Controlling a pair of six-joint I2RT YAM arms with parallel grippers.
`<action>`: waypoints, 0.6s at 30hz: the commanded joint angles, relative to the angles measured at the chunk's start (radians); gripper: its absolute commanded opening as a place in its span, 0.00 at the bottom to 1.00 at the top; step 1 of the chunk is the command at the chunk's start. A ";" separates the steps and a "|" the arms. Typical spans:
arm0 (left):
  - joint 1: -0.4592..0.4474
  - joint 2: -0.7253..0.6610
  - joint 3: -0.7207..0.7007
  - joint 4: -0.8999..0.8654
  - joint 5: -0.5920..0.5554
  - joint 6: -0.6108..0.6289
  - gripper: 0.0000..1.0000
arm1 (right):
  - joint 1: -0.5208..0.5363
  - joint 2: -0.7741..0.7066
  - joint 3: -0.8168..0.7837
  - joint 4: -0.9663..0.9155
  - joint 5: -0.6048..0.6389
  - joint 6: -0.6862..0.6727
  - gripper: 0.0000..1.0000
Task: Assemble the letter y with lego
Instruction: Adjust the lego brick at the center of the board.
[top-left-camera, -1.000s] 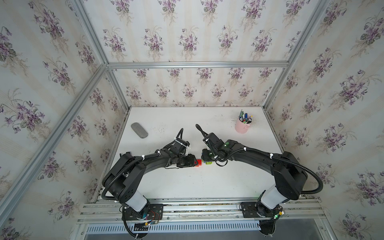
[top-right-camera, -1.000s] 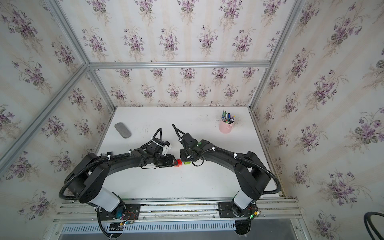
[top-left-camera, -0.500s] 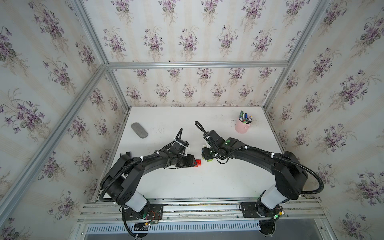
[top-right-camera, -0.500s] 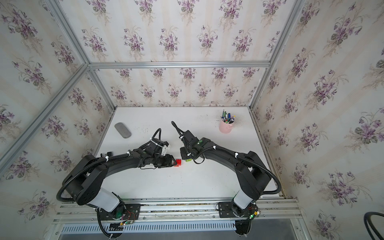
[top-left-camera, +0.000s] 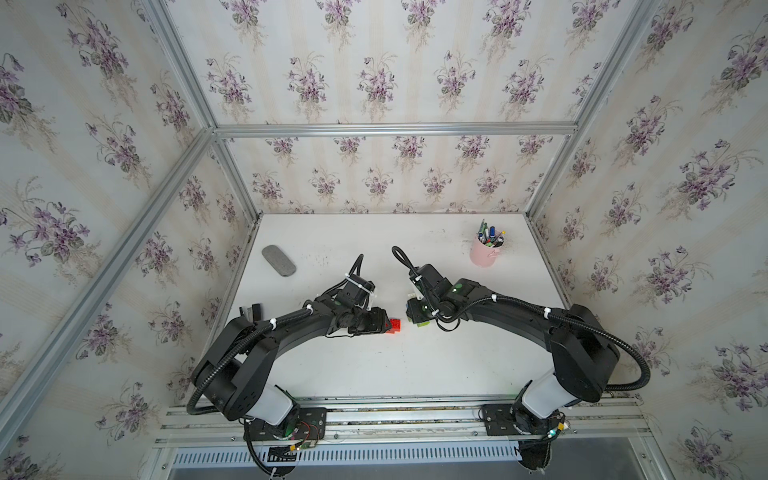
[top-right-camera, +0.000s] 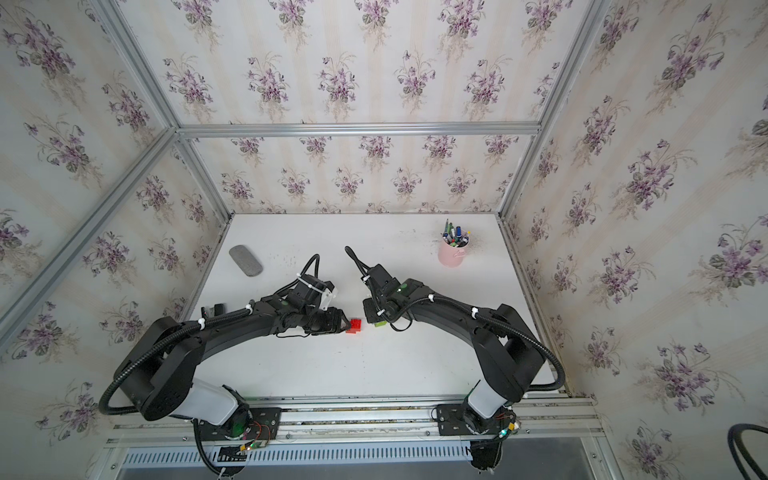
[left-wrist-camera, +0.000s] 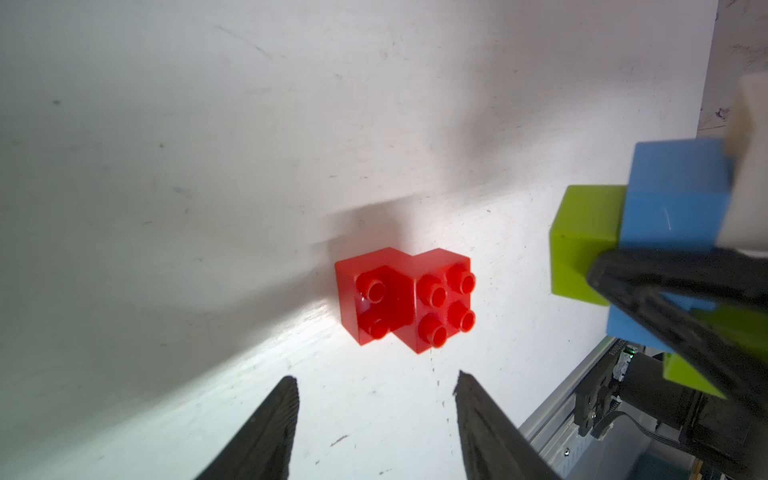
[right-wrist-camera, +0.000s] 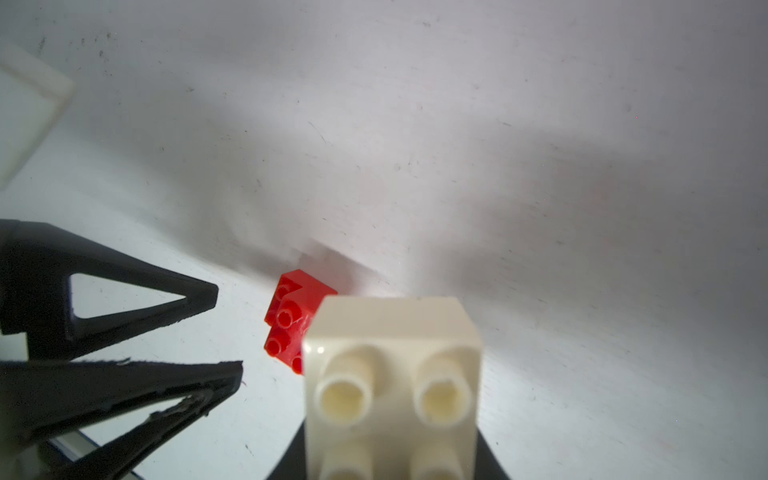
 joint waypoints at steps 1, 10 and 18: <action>-0.006 -0.023 -0.023 -0.040 -0.002 0.019 0.61 | 0.001 -0.006 0.008 0.016 0.002 -0.011 0.20; -0.022 0.006 -0.034 -0.058 -0.062 0.023 0.57 | 0.001 0.006 0.007 0.032 -0.016 -0.008 0.20; -0.023 0.065 -0.007 -0.058 -0.101 0.022 0.56 | 0.001 -0.006 -0.010 0.038 -0.017 -0.001 0.20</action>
